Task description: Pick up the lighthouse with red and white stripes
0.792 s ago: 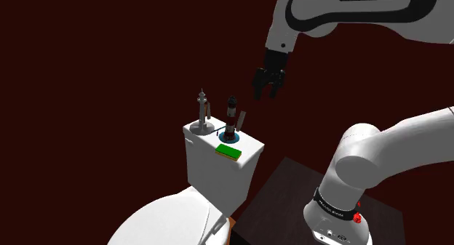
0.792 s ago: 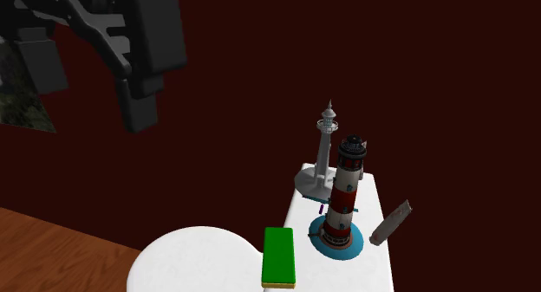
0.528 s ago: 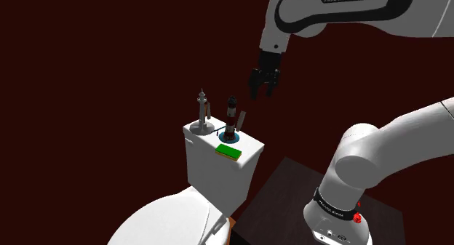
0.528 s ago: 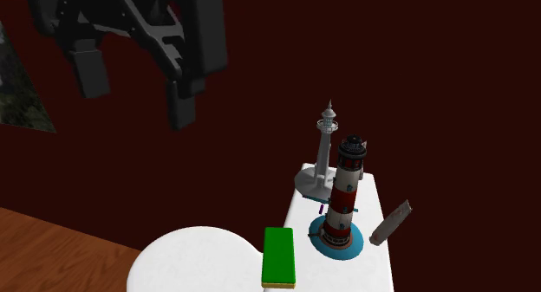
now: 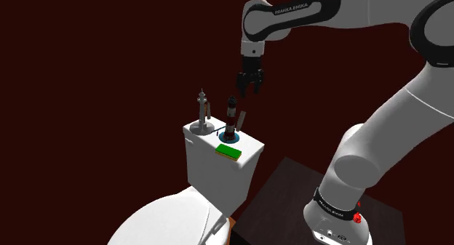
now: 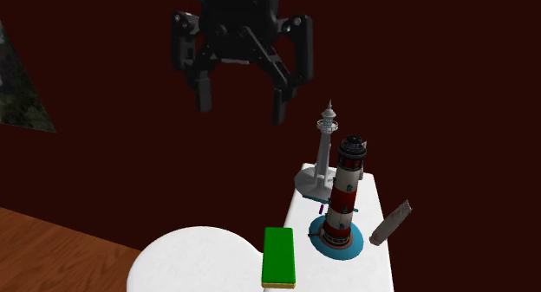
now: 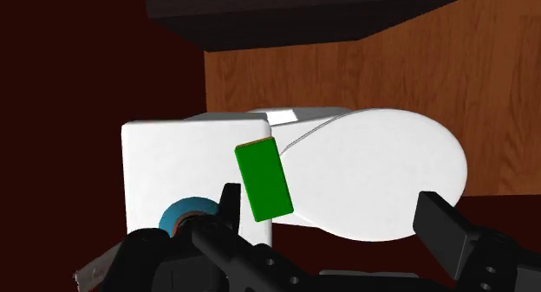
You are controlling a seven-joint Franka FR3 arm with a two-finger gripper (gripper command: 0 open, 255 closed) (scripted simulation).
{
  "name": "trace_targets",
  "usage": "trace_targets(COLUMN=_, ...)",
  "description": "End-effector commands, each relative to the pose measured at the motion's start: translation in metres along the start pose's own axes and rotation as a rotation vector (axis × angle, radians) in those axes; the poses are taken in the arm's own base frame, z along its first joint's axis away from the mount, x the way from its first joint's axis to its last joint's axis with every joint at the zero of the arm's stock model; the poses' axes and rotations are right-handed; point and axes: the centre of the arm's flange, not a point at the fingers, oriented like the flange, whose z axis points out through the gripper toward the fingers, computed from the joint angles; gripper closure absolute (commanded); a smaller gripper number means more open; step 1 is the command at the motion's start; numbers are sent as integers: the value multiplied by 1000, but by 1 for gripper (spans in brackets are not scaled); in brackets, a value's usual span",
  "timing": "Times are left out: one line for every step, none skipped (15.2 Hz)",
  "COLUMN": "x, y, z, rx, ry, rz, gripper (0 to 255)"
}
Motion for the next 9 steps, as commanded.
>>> trace_targets(x=24, y=9, z=8, rx=-32, ry=-25, rz=-9, gripper=0)
trace_targets(x=37, y=13, z=12, rx=-47, ry=-37, rz=-13, gripper=0)
trace_targets(x=50, y=17, z=15, rx=-63, ry=-49, rz=-17, gripper=0)
trace_targets(x=62, y=21, z=19, rx=-78, ry=-61, rz=-21, gripper=0)
trace_targets(x=75, y=25, z=23, rx=-93, ry=-73, rz=-25, gripper=0)
trace_targets(x=88, y=29, z=26, rx=-109, ry=-85, rz=-29, gripper=0)
trace_targets(x=101, y=33, z=30, rx=-124, ry=-97, rz=-33, gripper=0)
trace_targets(x=113, y=37, z=34, rx=-139, ry=-109, rz=-37, gripper=0)
trace_targets(x=126, y=41, z=38, rx=-155, ry=-121, rz=-41, gripper=0)
